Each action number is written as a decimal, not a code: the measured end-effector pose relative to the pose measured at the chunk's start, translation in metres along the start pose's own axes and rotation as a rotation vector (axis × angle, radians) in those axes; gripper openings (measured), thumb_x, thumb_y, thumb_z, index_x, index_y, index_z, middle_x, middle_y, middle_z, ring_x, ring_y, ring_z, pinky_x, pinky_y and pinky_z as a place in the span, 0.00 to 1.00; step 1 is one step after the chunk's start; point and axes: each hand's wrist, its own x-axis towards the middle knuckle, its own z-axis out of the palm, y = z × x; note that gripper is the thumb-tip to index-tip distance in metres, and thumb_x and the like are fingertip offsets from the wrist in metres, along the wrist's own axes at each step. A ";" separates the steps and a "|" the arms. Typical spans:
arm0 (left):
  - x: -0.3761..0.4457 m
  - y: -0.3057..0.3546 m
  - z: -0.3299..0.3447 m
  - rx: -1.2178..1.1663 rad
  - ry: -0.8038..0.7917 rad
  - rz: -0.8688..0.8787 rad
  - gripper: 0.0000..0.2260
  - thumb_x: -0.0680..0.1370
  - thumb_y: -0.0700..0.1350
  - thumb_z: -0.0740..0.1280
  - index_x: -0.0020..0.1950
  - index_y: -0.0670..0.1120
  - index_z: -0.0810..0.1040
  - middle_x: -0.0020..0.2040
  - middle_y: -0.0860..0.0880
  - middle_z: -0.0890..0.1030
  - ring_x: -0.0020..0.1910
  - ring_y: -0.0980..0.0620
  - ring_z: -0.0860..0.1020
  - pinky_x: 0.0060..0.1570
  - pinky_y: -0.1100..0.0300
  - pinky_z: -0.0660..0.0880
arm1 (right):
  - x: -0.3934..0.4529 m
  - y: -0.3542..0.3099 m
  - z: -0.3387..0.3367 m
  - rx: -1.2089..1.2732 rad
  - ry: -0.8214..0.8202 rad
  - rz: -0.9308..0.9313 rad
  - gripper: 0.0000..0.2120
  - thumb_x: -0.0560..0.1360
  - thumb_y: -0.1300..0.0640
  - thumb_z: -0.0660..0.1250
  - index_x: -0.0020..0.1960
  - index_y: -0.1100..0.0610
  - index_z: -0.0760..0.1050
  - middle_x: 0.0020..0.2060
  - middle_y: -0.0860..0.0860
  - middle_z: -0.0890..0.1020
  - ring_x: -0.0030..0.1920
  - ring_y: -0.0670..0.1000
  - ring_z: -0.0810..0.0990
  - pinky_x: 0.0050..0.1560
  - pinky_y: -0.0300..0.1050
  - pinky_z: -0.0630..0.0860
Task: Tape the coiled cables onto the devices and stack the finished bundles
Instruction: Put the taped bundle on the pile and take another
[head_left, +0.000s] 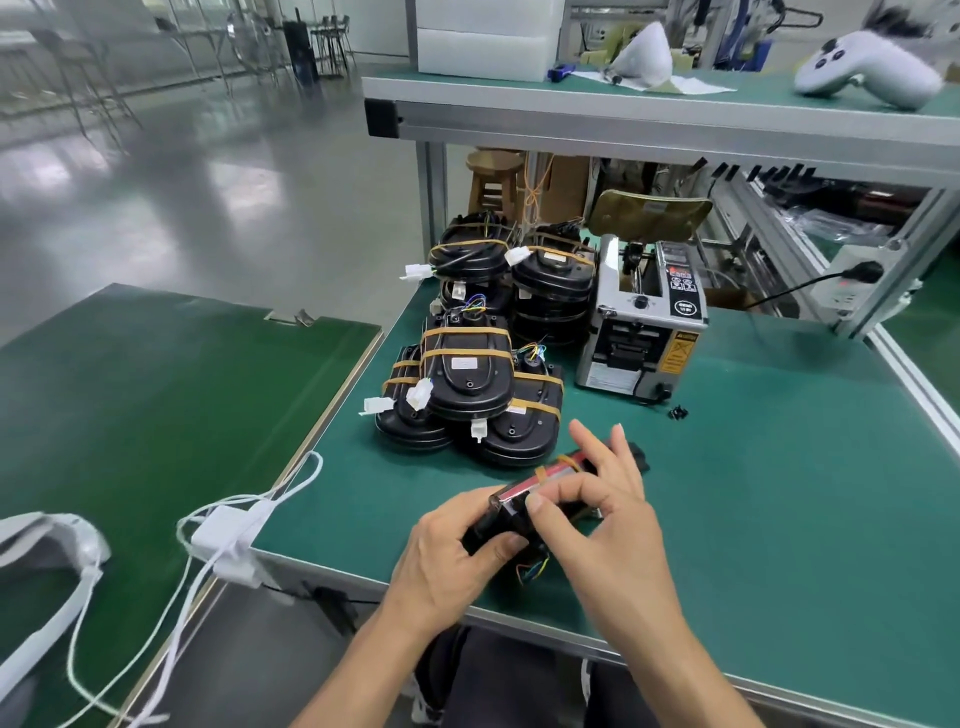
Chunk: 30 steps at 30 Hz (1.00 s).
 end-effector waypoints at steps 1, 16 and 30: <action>0.000 0.000 0.000 0.001 0.003 0.002 0.22 0.80 0.70 0.68 0.70 0.63 0.81 0.61 0.57 0.86 0.60 0.52 0.85 0.56 0.43 0.83 | 0.000 0.000 0.000 -0.002 -0.002 -0.001 0.10 0.74 0.56 0.76 0.40 0.41 0.84 0.76 0.34 0.68 0.79 0.30 0.46 0.78 0.46 0.49; 0.000 -0.002 0.002 -0.002 0.013 0.012 0.20 0.80 0.68 0.70 0.71 0.66 0.80 0.64 0.59 0.85 0.64 0.53 0.84 0.60 0.43 0.82 | 0.000 -0.006 0.007 -0.106 0.061 0.016 0.07 0.73 0.54 0.75 0.37 0.45 0.82 0.76 0.38 0.69 0.80 0.33 0.47 0.82 0.60 0.49; 0.000 -0.003 0.001 0.036 0.011 0.027 0.19 0.81 0.69 0.69 0.70 0.66 0.80 0.63 0.61 0.85 0.63 0.53 0.84 0.58 0.44 0.82 | 0.002 -0.004 0.002 -0.025 -0.004 0.043 0.08 0.74 0.57 0.75 0.38 0.46 0.83 0.75 0.35 0.69 0.78 0.28 0.47 0.69 0.28 0.48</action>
